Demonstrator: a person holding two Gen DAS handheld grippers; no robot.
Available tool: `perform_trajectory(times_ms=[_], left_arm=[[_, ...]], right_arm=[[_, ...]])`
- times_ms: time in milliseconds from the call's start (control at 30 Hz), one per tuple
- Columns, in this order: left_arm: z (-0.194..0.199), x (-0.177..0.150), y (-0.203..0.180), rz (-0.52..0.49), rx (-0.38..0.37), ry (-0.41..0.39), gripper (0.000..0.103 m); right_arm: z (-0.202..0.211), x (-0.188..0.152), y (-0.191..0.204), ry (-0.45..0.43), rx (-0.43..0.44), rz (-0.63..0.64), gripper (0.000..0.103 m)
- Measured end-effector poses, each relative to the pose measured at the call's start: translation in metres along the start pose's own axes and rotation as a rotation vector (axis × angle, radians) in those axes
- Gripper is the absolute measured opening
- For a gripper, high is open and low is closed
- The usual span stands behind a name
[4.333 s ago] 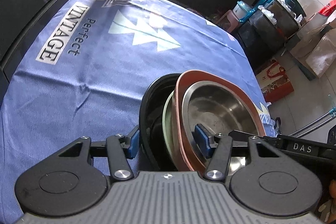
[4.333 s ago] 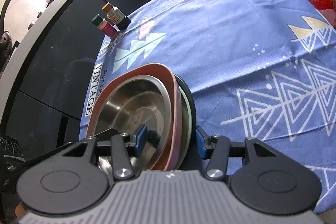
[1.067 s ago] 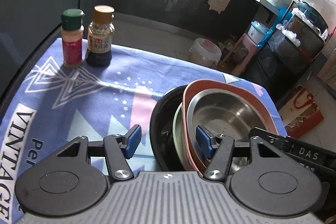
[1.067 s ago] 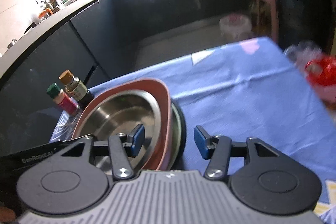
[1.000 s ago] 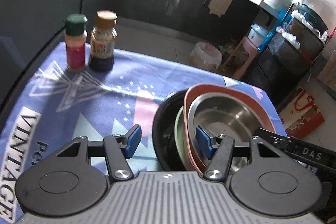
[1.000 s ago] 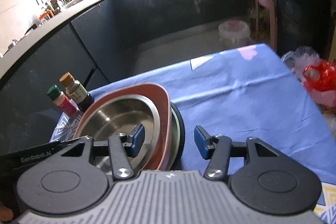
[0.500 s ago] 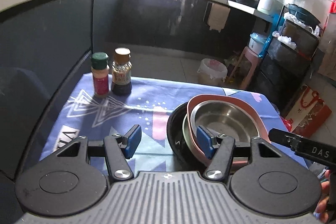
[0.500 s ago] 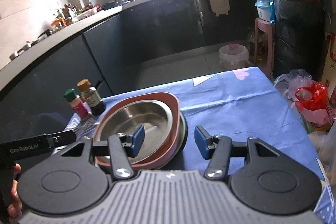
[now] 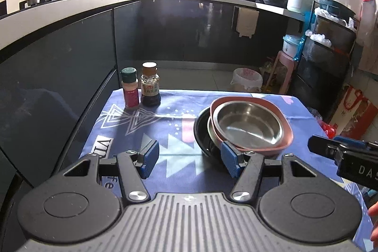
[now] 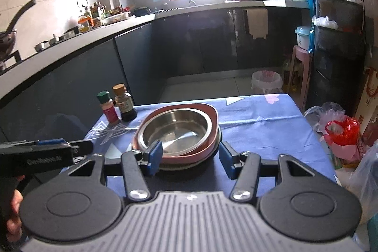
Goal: Organize plates and bowls
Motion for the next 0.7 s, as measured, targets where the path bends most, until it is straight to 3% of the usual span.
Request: perform_trajectory(times_ms=[200, 700], left_arm=[[0.021, -0.004, -0.007, -0.035, 0.034, -0.034, 0.055], [0.064, -0.028, -0.024, -0.052, 0.013, -0.019, 0.055]], right_arm=[[0.015, -0.005, -0.002, -0.015, -0.029, -0.001, 0.103], [0.064, -0.018, 0.008, -0.061, -0.024, 0.007, 0.103]])
Point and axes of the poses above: each gripper's, at about its wrist camera, not at the fingertips, and z roughly against the way its jaws point, y to its left, x to its top, the point moved 8 cm from there along -z, roughly the way its jaws point, and after that the axes turned 12 degrees about -x, right-handed, at the moved point
